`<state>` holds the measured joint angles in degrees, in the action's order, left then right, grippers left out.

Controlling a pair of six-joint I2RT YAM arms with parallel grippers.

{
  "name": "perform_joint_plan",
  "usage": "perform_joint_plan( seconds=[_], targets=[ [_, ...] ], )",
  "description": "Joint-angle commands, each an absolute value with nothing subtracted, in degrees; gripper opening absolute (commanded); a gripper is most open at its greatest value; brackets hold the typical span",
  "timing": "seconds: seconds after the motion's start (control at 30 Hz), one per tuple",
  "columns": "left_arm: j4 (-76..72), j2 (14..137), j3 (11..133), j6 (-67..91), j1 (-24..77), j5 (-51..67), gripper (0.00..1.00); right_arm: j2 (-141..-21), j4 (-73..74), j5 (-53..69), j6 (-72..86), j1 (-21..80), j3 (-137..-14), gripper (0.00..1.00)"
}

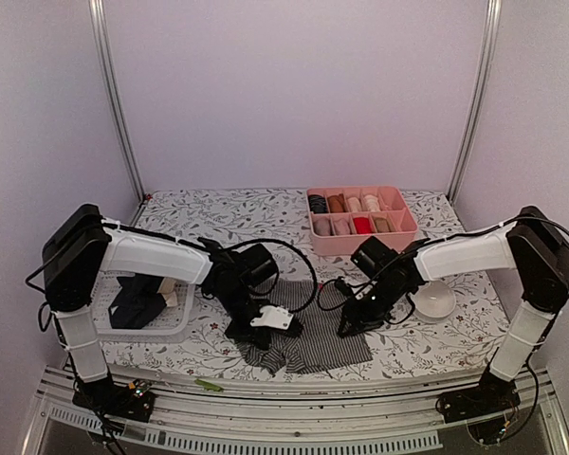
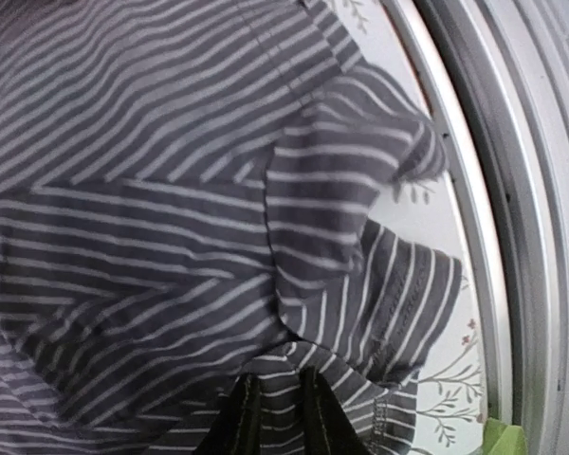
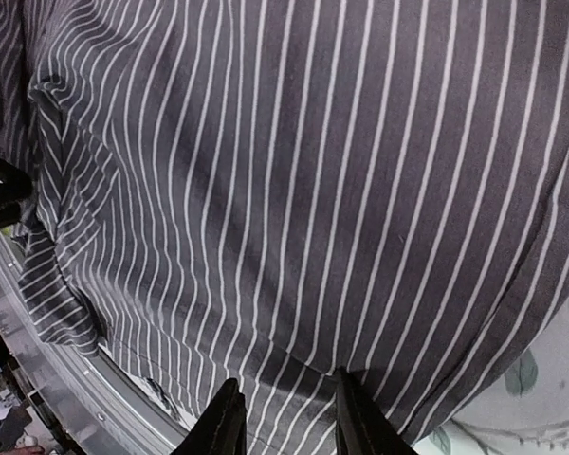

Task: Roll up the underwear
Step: Move the underwear to the center of the board, then pick up the underwear from the center of the board.

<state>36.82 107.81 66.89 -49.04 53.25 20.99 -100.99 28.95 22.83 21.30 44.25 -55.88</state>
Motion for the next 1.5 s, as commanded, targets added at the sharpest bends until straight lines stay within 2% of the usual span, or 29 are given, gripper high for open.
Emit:
perform_joint_plan(
  seconds=[0.0,0.07,0.13,0.2,0.27,0.37,0.5,0.93,1.03,1.13,1.3,1.47],
  targets=[
    [42.13,103.88,65.73,-49.82,51.79,25.52,0.19,-95.61,38.05,20.01,19.4,44.61,-51.96,0.33],
    [40.43,99.88,66.45,-45.9,47.16,32.77,0.24,-92.45,39.22,19.64,20.37,44.38,-52.97,0.33],
    [36.7,96.82,67.59,-39.89,42.66,36.35,0.39,-89.49,39.26,18.81,21.9,42.85,-54.48,0.35],
    [32.43,95.31,69.1,-33.6,39.73,35.07,0.43,-87.57,38.86,15.57,24.54,40.63,-56.69,0.45],
    [27.77,95.5,70.05,-25.8,37.82,31.35,0.45,-86.66,37.87,11.62,27.0,38.44,-58.34,0.47],
    [24.49,97.59,72.34,-16.7,35.83,28.43,0.45,-88.46,37.1,6.83,30.52,35.33,-60.36,0.46],
    [22.13,99.57,73.5,-7.27,35.07,25.04,0.46,-94.11,36.26,7.09,32.23,33.97,-62.58,0.44],
    [20.76,102.66,69.91,-1.86,34.19,20.23,0.43,-104.7,30.43,6.58,30.17,33.11,-63.07,0.32],
    [22.12,105.27,70.81,-0.77,34.28,18.89,0.42,-105.7,30.05,6.86,29.89,33.13,-63.1,0.22],
    [22.62,107.26,72.13,0.19,34.28,15.61,0.39,-105.22,30.19,6.31,29.67,32.94,-62.96,0.0],
    [23.0,109.08,72.36,2.7,34.28,9.15,0.38,-103.65,30.56,5.17,29.71,32.31,-62.17,0.0],
    [23.64,113.78,73.52,3.09,34.28,11.72,0.36,-103.5,30.74,4.83,29.16,31.97,-62.73,0.0]
  ],
)
